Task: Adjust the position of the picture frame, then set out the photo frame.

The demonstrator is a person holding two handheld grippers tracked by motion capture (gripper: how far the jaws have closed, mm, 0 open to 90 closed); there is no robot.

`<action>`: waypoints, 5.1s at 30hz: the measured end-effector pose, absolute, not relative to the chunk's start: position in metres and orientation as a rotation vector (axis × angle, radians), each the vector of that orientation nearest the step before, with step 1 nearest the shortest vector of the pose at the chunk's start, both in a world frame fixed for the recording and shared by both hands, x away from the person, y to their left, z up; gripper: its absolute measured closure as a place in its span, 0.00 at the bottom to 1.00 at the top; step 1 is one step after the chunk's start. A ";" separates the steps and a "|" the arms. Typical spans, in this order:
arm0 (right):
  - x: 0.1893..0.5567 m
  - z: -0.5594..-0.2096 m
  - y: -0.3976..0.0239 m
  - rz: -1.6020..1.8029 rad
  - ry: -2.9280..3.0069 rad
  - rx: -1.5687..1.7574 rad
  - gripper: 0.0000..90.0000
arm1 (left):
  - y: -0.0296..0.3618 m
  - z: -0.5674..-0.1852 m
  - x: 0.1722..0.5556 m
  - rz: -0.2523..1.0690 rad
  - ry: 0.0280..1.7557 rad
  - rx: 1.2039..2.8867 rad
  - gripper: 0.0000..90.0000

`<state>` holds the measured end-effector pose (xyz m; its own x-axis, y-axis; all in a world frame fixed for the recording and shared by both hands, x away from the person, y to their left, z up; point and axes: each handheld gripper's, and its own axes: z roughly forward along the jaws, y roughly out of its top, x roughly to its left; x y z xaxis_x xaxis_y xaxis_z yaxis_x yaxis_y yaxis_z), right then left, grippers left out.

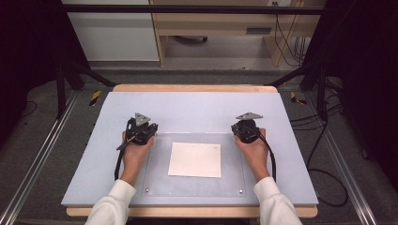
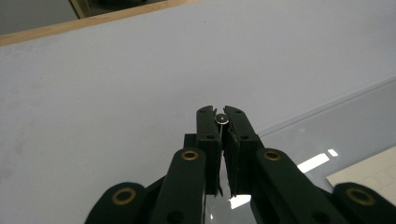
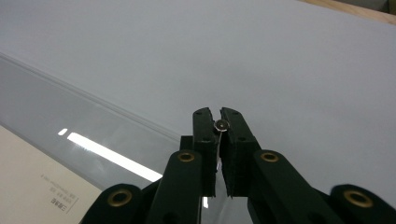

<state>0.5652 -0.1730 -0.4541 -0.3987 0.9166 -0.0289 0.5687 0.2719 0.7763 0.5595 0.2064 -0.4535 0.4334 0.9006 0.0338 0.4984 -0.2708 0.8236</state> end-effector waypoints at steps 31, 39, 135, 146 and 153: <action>0.599 -0.438 -0.183 0.935 2.293 1.536 0.92 | 0.208 -0.430 0.600 0.394 1.307 2.093 0.95; 0.572 -0.432 -0.186 0.895 2.179 1.362 0.67 | 0.207 -0.430 0.599 0.404 1.306 2.106 0.95; 0.377 -0.474 -0.186 0.919 2.292 0.484 0.38 | 0.208 -0.428 0.616 0.300 1.359 2.151 0.94; 0.372 -0.467 -0.182 0.910 2.266 0.465 0.47 | 0.208 -0.430 0.614 0.317 1.361 2.127 0.94; 0.372 -0.463 -0.180 0.903 2.269 0.465 0.50 | 0.210 -0.430 0.608 0.353 1.364 2.073 0.89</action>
<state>0.3717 -0.1803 -0.4632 -0.7300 0.5272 -0.4349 0.0845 0.7011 0.7081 0.6084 0.2105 -0.4302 0.4298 0.8959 -0.1122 0.7287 -0.2709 0.6290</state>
